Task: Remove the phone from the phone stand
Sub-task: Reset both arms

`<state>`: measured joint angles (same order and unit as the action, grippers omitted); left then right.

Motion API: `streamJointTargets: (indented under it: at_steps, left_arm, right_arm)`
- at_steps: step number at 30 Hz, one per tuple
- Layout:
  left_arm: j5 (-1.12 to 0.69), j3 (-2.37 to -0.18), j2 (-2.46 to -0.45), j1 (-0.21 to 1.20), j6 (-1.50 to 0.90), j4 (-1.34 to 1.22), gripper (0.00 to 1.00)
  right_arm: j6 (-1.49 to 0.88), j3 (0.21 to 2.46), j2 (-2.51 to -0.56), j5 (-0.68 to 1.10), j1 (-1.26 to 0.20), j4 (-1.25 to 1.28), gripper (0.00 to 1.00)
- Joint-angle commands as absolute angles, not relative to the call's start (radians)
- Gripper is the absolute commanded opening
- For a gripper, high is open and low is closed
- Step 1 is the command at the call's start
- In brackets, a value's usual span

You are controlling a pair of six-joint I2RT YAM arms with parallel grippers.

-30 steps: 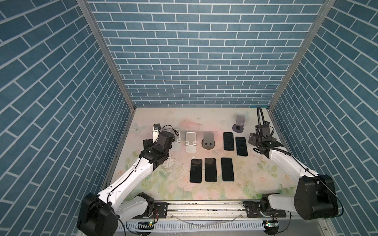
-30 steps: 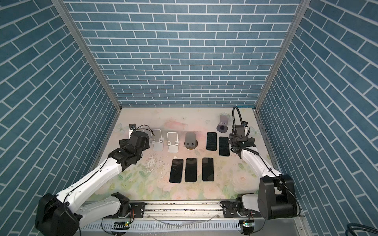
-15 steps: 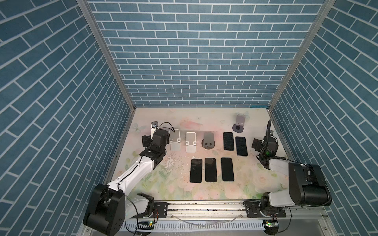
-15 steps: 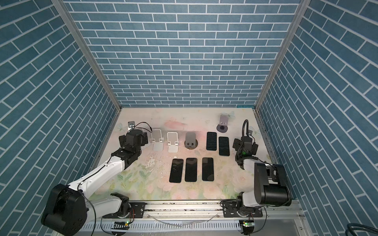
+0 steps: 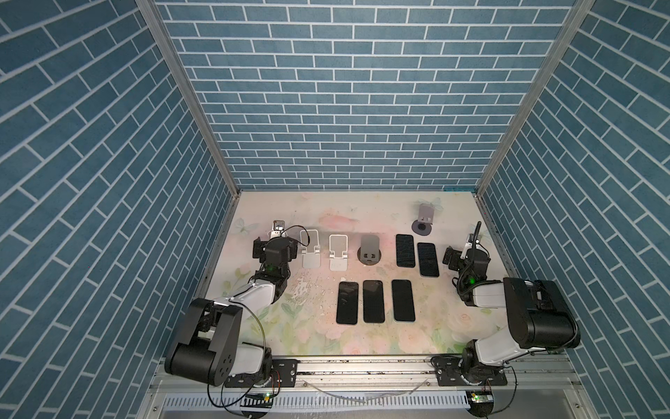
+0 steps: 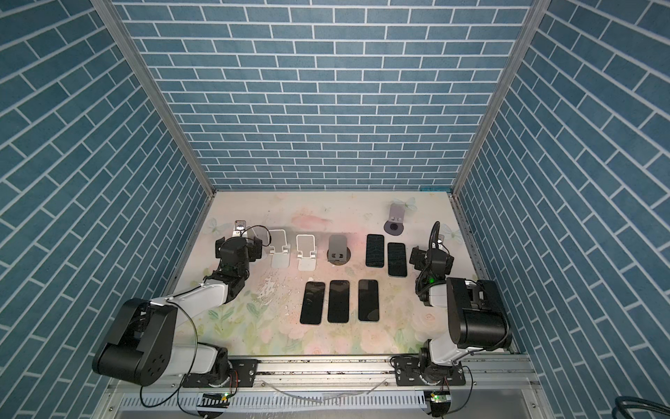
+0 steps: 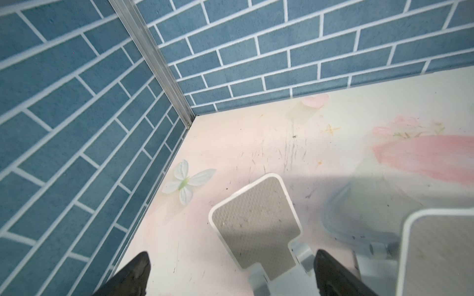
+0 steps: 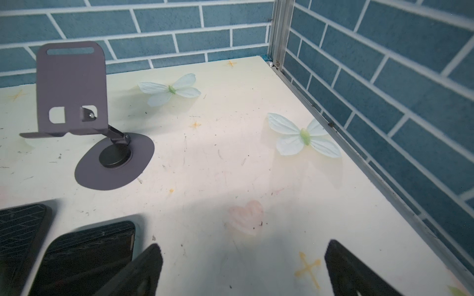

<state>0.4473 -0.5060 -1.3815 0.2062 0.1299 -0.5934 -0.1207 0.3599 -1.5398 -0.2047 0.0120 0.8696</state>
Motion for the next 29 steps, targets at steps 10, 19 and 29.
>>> streamJointTargets:
  at_steps: [10,19,29]
  left_arm:
    - [0.327,-0.391,-1.346,0.164,0.136,-0.721,1.0]
    - [0.218,-0.261,-1.541,0.089,0.09,-1.13,1.0]
    - [0.276,-0.364,-1.535,0.067,0.04,-0.918,1.0]
  right_arm:
    - [-0.077,0.371,-1.54,-0.197,0.015,0.908,0.99]
    - [-0.076,0.372,-1.543,-0.195,0.015,0.908,0.99]
    - [-0.076,0.376,-1.542,-0.19,0.015,0.902,0.99]
